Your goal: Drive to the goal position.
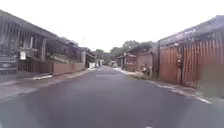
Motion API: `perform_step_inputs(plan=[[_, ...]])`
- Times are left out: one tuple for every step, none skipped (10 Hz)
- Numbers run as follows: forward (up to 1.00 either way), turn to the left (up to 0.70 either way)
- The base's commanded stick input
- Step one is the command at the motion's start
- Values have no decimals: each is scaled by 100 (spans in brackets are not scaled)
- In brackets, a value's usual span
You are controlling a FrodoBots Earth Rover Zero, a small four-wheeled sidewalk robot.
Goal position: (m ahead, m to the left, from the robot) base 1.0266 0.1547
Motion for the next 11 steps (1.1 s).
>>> perform_step_inputs(plan=[[50, 0], [50, 0], [50, 0], [50, 0], [50, 0], [50, 0], [50, 0], [50, 0], [50, 0], [50, 0], [50, 0]])
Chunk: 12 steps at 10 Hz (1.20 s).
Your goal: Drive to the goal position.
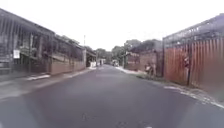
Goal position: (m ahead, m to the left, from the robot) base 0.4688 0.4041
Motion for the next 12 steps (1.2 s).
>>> perform_step_inputs(plan=[[50, 0], [50, 0], [50, 0], [50, 0], [50, 0], [50, 0], [50, 0], [50, 0], [50, 0], [50, 0], [50, 0], [50, 0]])
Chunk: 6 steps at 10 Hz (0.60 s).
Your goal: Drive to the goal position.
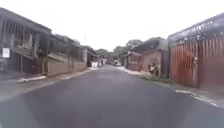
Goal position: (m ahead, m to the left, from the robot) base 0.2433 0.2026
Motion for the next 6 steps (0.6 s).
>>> perform_step_inputs(plan=[[50, 0], [50, 0], [50, 0], [50, 0], [50, 0], [50, 0]])
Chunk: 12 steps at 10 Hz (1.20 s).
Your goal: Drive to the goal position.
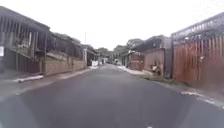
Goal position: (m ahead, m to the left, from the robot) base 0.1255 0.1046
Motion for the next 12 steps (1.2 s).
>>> perform_step_inputs(plan=[[50, 0], [50, 0], [50, 0], [50, 0], [50, 0], [50, 0], [50, 0], [50, 0], [50, 0], [50, 0], [50, 0], [50, 0]])
